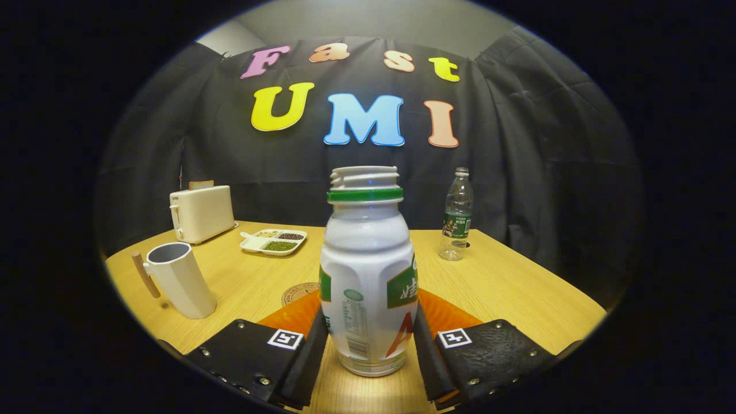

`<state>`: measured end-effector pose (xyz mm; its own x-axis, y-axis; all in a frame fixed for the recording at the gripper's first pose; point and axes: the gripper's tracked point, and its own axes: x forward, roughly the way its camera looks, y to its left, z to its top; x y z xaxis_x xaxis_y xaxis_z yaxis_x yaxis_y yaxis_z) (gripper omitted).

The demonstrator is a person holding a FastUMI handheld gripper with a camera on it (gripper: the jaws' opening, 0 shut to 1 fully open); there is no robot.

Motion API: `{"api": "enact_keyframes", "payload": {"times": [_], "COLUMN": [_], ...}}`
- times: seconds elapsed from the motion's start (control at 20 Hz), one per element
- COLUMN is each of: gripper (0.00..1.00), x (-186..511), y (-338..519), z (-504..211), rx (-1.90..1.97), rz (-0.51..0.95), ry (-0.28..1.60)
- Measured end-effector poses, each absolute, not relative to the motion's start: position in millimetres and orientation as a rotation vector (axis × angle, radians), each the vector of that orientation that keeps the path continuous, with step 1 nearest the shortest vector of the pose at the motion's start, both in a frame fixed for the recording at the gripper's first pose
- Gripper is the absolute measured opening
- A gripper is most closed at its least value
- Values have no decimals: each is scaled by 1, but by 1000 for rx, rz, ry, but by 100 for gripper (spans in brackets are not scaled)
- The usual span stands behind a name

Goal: Take the bottle from table, then pour the juice into the cup, finally place the bottle on the coaster

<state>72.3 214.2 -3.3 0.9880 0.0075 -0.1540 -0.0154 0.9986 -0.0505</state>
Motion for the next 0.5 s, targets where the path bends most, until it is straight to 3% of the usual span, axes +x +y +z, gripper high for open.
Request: {"api": "enact_keyframes", "payload": {"times": [0.5], "gripper": [71], "x": [74], "y": [237], "z": [36], "rx": [-396], "rz": [60], "ry": [142]}}
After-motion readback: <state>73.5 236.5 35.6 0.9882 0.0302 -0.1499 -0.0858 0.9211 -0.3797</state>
